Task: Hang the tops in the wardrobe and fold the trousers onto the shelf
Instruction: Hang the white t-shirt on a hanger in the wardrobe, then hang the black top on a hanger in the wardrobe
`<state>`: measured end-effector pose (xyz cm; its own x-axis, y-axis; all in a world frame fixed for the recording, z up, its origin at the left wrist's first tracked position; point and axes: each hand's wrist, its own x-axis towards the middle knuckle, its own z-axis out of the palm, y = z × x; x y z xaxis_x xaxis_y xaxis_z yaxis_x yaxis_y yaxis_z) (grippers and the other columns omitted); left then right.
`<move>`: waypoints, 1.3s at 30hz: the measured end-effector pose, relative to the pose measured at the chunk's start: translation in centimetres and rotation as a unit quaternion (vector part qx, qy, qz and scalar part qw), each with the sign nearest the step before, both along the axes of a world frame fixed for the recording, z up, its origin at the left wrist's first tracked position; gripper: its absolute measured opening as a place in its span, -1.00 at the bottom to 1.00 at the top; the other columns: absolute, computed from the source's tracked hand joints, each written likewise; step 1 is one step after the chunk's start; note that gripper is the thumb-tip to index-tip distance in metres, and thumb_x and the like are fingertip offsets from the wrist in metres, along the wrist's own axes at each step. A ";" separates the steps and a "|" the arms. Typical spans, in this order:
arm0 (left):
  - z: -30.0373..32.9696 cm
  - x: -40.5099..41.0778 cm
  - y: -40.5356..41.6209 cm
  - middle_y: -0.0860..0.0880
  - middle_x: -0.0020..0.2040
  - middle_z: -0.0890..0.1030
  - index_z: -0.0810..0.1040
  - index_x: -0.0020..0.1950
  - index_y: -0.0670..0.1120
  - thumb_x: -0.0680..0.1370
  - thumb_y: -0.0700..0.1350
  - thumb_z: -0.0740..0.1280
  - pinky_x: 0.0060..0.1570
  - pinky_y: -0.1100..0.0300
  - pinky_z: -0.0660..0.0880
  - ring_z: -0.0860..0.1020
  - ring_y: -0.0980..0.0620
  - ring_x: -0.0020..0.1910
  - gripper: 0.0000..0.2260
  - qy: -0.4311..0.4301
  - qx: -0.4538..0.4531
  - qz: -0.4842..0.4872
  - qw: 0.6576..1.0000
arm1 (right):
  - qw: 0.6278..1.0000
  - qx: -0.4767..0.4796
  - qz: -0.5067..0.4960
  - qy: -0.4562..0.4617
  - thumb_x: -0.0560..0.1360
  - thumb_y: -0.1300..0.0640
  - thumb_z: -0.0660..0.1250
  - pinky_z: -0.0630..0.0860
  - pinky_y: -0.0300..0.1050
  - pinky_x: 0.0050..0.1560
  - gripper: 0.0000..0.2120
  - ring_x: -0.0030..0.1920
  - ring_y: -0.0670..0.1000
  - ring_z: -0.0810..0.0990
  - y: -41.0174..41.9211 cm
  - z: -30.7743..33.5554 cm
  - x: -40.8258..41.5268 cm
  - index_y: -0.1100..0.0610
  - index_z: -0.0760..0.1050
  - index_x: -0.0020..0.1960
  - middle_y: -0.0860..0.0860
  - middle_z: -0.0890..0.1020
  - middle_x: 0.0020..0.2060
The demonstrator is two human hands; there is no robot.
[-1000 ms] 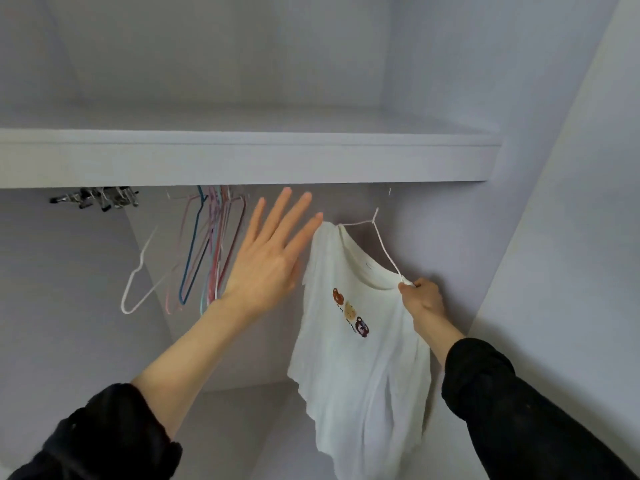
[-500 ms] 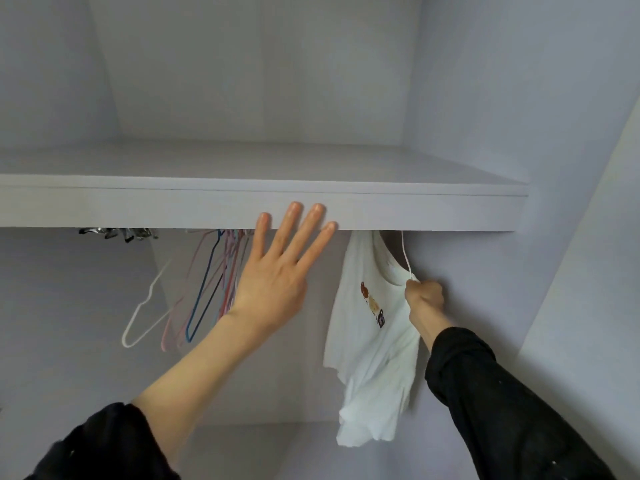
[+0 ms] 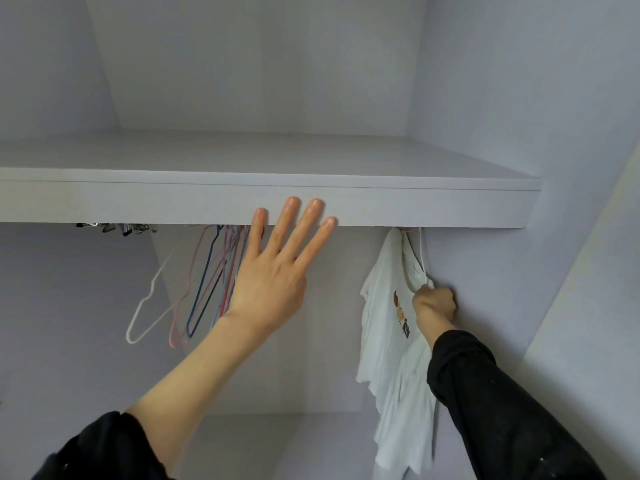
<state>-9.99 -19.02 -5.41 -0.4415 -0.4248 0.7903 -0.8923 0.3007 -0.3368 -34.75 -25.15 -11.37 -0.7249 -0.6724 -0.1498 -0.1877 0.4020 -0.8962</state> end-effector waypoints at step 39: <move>-20.8 -12.3 44.2 -0.02 0.26 0.53 0.48 0.31 -0.10 0.63 -0.15 0.12 0.22 0.21 0.37 0.49 0.03 0.21 -0.71 -0.151 0.607 -0.500 0.599 | 0.979 0.122 -0.159 0.045 0.59 0.21 0.19 0.47 -0.18 0.10 -0.76 -0.01 0.02 0.62 70.8 -12.9 6.1 0.19 0.51 0.21 0.10 0.66 0.02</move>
<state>-22.33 25.20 -26.25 -0.9999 -0.0094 -0.0136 -0.0155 0.8213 0.5702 -28.70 45.60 -24.28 -0.9092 -0.3634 -0.2032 -0.0928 0.6526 -0.7520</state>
